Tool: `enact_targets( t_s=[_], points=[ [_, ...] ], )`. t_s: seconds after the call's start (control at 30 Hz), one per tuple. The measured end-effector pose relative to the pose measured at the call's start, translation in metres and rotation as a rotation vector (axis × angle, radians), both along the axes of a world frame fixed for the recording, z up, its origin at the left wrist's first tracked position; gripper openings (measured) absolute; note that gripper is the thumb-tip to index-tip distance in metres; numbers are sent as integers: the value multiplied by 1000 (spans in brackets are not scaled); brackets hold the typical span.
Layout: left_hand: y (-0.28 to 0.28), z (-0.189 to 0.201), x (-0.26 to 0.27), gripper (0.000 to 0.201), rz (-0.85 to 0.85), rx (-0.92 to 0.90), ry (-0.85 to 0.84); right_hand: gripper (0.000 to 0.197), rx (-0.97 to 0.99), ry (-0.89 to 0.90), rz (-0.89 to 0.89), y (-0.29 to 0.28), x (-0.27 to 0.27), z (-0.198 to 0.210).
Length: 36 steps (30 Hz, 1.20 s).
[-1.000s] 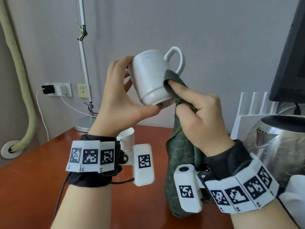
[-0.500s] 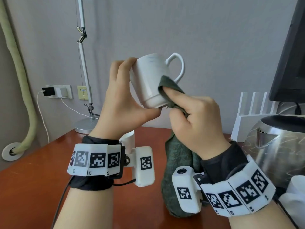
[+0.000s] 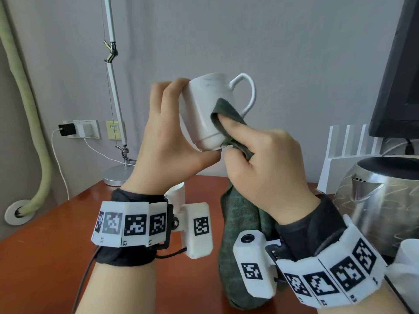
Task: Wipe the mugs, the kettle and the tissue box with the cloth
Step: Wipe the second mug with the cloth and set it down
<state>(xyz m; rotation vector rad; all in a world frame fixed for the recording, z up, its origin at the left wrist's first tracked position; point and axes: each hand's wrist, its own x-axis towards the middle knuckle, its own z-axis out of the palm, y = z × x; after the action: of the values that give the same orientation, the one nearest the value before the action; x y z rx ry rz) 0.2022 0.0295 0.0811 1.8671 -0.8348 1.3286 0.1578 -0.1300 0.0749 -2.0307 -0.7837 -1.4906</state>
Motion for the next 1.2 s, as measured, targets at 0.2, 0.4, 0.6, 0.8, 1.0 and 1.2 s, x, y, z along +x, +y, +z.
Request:
enact_targets(
  t_s=[0.2, 0.4, 0.6, 0.8, 1.0, 1.2],
  points=[
    [-1, 2, -3, 88, 25, 60, -15, 63, 16, 90, -124, -7, 3, 4],
    [0, 2, -4, 89, 33, 44, -5, 53, 23, 5, 23, -6, 2, 2],
    [-3, 0, 0, 88, 36, 101, -1, 60, -20, 56, -107, -8, 4, 3],
    [-2, 0, 0, 87, 48, 108, -3, 60, 9, 88, -83, -8, 6, 2],
    [-3, 1, -1, 87, 39, 112, 1, 50, -17, 22, 0, -6, 3, 1],
    [-12, 0, -4, 88, 20, 204, 15, 58, -11, 43, -105, -6, 0, 4]
  ],
)
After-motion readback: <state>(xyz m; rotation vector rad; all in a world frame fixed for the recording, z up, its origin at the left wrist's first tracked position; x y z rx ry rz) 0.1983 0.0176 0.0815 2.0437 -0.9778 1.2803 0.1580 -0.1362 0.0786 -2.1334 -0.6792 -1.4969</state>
